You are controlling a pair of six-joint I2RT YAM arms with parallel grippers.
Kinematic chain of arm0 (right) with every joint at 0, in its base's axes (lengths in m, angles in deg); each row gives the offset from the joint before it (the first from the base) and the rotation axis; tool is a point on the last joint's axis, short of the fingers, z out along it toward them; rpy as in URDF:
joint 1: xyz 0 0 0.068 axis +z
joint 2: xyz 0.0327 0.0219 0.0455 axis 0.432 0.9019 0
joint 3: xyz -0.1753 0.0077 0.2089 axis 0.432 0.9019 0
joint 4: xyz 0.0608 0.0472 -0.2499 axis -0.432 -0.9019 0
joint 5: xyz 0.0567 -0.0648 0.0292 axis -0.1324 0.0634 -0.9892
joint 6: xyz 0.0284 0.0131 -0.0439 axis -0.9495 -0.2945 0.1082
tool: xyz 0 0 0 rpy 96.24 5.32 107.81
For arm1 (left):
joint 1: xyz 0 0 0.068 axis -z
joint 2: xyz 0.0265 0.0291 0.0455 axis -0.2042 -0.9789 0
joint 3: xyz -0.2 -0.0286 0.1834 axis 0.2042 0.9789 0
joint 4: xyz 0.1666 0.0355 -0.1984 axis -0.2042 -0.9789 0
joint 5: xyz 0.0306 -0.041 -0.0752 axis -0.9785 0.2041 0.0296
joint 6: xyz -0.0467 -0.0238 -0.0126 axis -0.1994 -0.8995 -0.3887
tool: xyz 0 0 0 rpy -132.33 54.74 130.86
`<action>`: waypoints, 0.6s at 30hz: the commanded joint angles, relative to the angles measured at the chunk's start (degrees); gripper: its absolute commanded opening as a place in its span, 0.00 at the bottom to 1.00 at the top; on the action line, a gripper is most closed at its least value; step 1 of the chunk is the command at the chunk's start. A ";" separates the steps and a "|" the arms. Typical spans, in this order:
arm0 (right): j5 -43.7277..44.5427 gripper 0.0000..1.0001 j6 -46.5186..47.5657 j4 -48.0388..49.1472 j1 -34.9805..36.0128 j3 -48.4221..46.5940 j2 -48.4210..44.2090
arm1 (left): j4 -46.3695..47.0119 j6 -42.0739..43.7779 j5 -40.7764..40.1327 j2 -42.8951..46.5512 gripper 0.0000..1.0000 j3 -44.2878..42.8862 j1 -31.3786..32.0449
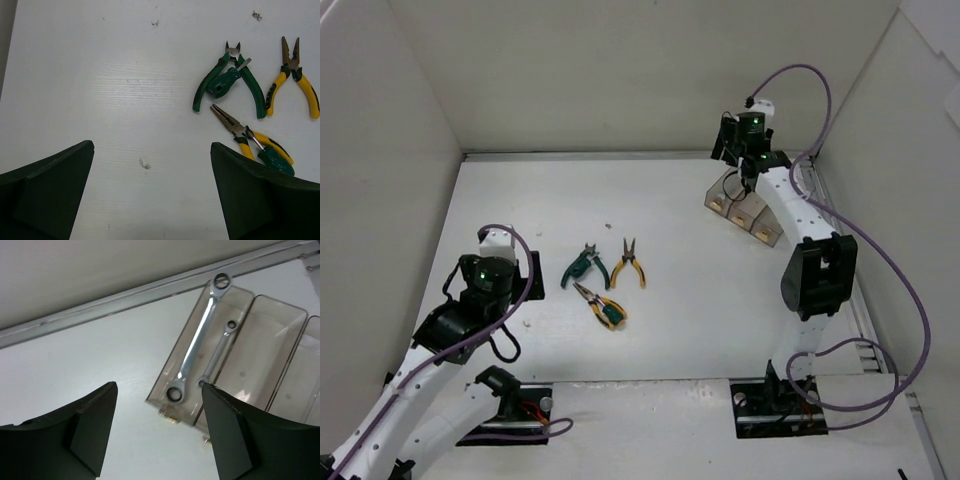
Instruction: Sort the tools into containers
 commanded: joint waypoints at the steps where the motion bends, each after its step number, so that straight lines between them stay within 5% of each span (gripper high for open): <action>1: 0.56 0.64 3.89 3.04 6.17 7.42 -10.44 | 2.93 0.90 0.57 -0.04 1.00 -0.36 -0.38; 18: -1.20 0.54 0.39 -4.00 25.26 31.70 -26.38 | 4.08 1.78 4.00 -1.44 1.00 -0.36 -0.38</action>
